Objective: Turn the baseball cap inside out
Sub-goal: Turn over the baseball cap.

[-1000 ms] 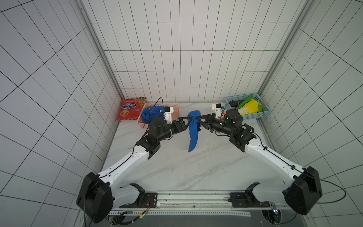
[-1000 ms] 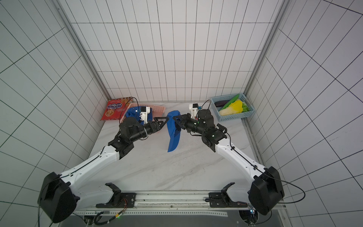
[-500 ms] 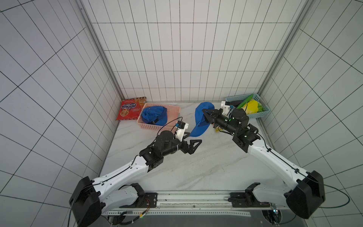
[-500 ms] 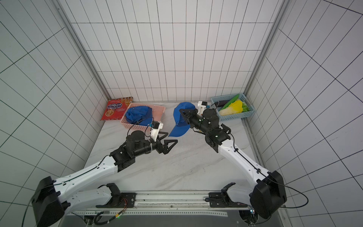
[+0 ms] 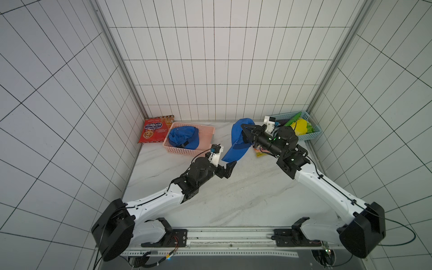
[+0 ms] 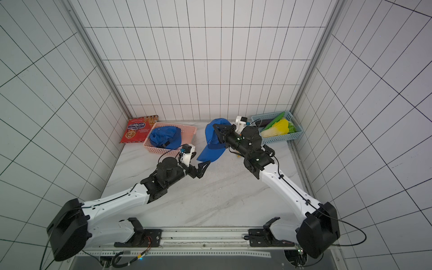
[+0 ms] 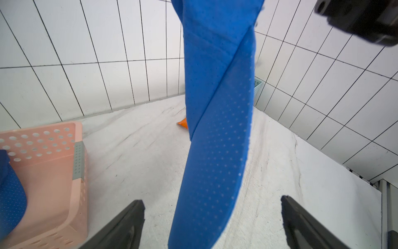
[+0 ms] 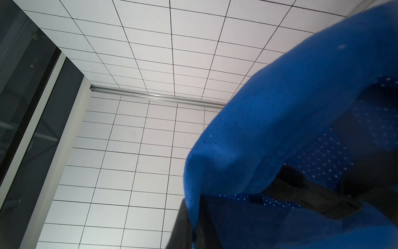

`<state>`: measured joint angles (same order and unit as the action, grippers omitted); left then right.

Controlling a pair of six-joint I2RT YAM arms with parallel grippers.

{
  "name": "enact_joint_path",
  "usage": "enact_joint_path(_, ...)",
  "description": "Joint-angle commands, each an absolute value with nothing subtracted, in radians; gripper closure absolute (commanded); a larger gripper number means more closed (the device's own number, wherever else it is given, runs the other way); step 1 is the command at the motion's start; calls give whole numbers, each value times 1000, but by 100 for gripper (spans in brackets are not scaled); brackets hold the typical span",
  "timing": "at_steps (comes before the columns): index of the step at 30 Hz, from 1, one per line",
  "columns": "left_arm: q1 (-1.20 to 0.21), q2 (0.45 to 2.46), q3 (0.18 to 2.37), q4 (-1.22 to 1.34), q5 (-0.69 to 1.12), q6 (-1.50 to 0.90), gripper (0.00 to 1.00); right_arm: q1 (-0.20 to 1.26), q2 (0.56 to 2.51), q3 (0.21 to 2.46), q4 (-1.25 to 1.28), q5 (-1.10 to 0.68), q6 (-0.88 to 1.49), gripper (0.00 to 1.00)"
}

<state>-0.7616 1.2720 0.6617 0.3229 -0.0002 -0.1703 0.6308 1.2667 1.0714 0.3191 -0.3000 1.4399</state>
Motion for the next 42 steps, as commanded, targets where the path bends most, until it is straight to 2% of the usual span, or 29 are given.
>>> enact_joint_path(1,-739,1331,689,413,26,-135,22,641,1256,1106,374,-283,1466,100)
enact_joint_path(8,-733,1401,757,467,-121,-80,68,621,1196,1040,380,-259,1503,100)
enact_joint_path(11,-735,1385,773,421,-265,-58,98,610,1155,982,348,-229,1498,100)
enact_joint_path(15,-707,1353,802,281,-440,-44,100,608,1089,908,238,-178,1470,100)
enact_joint_path(21,-597,1270,854,121,-391,-1,100,611,1044,825,121,-206,1453,99)
enact_joint_path(26,-590,1198,819,120,-299,268,100,581,1004,831,2,-207,1329,57)
enact_joint_path(31,-600,1145,776,96,-259,560,100,522,908,904,-200,-182,1120,29)
enact_joint_path(34,-628,1119,766,84,-267,690,100,473,910,971,-318,-255,1000,17)
enact_joint_path(37,-674,1100,751,77,-276,858,100,375,967,1028,-400,-442,946,12)
enact_joint_path(40,-740,1092,718,103,-318,1025,100,330,1039,1060,-413,-639,944,2)
enact_joint_path(42,-775,1088,701,125,-340,1092,100,331,1089,1080,-410,-715,948,1)
